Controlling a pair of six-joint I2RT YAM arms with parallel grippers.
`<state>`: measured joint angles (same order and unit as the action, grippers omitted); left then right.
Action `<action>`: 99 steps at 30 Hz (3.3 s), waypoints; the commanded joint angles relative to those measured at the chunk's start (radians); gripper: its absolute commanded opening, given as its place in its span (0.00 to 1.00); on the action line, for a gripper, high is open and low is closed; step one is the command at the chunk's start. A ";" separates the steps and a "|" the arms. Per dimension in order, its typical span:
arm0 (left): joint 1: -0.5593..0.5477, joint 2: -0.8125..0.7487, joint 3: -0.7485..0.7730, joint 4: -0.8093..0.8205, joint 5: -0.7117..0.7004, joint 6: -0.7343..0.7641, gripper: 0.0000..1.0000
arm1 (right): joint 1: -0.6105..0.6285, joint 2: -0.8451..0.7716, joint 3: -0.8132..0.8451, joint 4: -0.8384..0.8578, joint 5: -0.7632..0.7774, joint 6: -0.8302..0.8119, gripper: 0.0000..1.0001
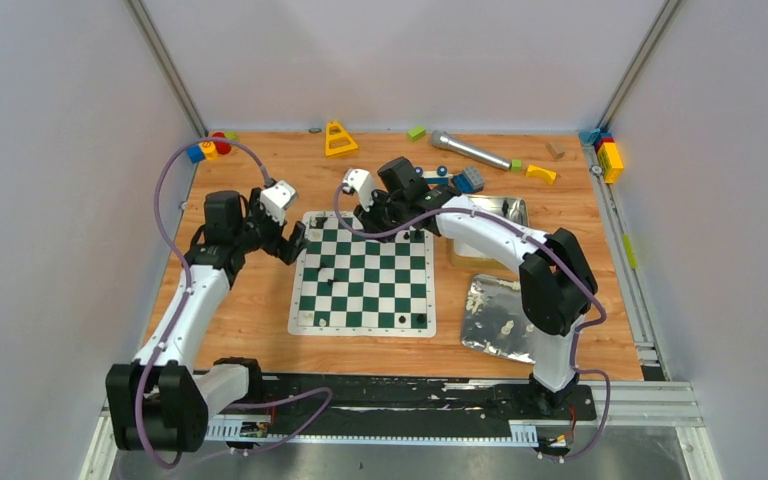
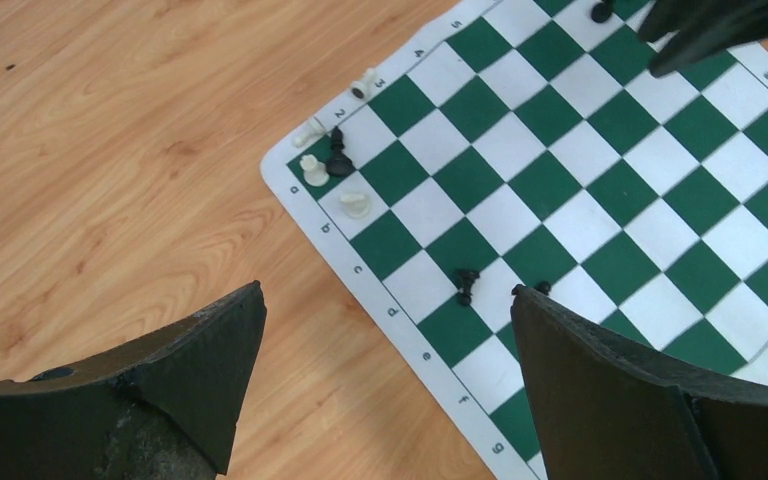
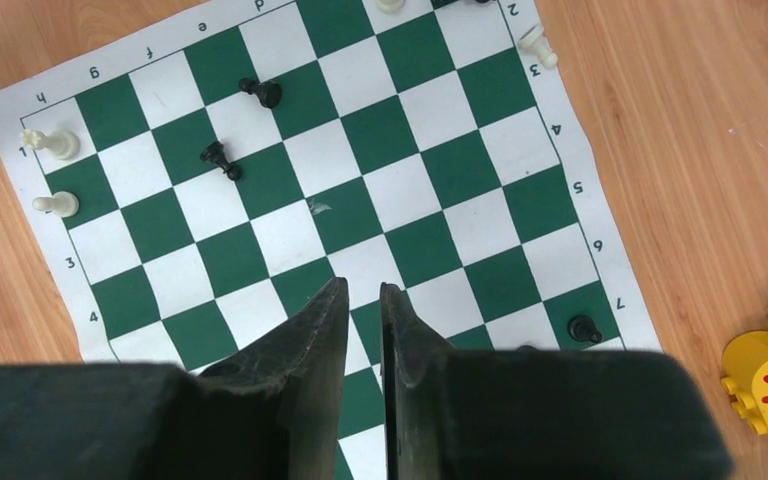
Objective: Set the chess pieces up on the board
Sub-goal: Pick up the chess piece from the chessboard, then place the chess piece on the chessboard.
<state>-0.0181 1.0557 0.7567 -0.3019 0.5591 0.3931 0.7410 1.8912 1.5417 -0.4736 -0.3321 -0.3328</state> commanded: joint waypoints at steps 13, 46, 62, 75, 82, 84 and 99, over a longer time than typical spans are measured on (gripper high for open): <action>-0.077 0.448 0.348 0.044 -0.168 -0.081 0.81 | -0.109 -0.162 -0.159 0.037 -0.058 0.032 0.45; -0.288 1.046 0.853 -0.233 -0.254 0.131 0.63 | -0.326 -0.217 -0.269 0.067 -0.270 0.068 0.33; -0.287 1.087 0.862 -0.213 -0.297 0.164 0.47 | -0.325 -0.168 -0.264 0.064 -0.317 0.084 0.30; -0.287 1.061 0.839 -0.191 -0.293 0.141 0.22 | -0.324 -0.157 -0.259 0.060 -0.328 0.092 0.29; -0.278 0.954 0.743 -0.113 -0.273 0.099 0.13 | -0.325 -0.155 -0.246 0.069 -0.340 0.145 0.29; -0.269 0.905 0.698 -0.066 -0.234 0.076 0.12 | -0.326 -0.156 -0.242 0.077 -0.356 0.174 0.30; -0.268 0.447 0.290 0.155 0.286 -0.076 0.13 | -0.316 -0.068 -0.132 0.160 -0.658 0.464 0.49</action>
<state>-0.2707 1.5841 1.0943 -0.2317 0.6617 0.3851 0.4118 1.7782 1.3350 -0.3698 -0.8516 0.0475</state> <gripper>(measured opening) 0.249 0.457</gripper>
